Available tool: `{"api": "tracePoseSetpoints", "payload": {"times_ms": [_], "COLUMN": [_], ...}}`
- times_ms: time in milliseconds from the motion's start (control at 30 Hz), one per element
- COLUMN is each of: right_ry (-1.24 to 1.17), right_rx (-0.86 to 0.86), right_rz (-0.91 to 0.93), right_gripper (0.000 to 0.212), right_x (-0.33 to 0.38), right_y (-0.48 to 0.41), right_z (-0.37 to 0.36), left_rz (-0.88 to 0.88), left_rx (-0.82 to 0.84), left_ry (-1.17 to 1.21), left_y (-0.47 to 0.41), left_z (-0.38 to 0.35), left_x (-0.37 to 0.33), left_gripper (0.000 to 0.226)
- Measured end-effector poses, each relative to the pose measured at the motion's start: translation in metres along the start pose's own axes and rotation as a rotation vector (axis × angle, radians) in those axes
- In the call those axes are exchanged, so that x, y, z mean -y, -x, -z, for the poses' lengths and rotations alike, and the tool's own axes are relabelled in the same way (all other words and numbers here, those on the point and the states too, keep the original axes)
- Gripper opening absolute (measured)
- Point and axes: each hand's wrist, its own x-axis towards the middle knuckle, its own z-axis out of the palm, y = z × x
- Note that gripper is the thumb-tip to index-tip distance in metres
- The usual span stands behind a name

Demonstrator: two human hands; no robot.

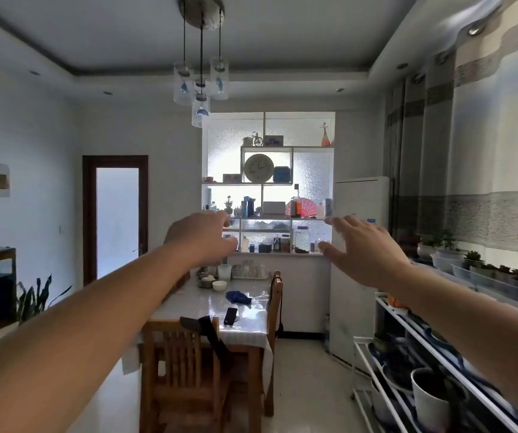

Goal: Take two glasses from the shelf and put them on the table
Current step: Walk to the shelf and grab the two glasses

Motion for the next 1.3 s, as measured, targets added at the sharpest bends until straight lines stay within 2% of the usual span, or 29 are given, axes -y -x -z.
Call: {"api": "tracePoseSetpoints", "payload": {"times_ms": [200,333,500,700,933,1067,1300], "right_ry": [0.05,0.069,0.098,0.122,0.131,0.146,0.191], "right_rx": [-0.01,-0.083,-0.113,-0.072,-0.027,-0.069,-0.037], "right_rz": [-0.016,-0.038,-0.061,-0.08,-0.102,-0.097,-0.025], "right_gripper": [0.059,0.052,0.049,0.051,0.054,0.055,0.056], "right_x": [-0.013,-0.016,-0.021,-0.044,-0.105,-0.16,-0.271], "right_y": [-0.054,-0.107,-0.169,-0.213,-0.26,-0.294,-0.358], "right_z": [-0.056,-0.094,-0.142,-0.199,-0.266,-0.303,-0.362], "left_rz": [-0.013,-0.03,-0.038,-0.035,-0.049,-0.059,-0.061], "left_rx": [0.006,-0.028,0.007,0.015,-0.031,-0.048,-0.093], "left_ry": [-0.037,-0.044,-0.038,0.0,-0.009,-0.036,-0.045], "left_y": [-0.056,-0.108,-0.177,-0.237,-0.304,-0.353,-0.459], "left_z": [-0.043,-0.074,-0.118,-0.186,-0.271,-0.319,-0.401], "left_x": [0.031,0.066,0.107,0.126,0.117,0.097,0.038], "left_gripper": [0.042,0.037,0.04,0.04,0.046,0.047,0.046]}}
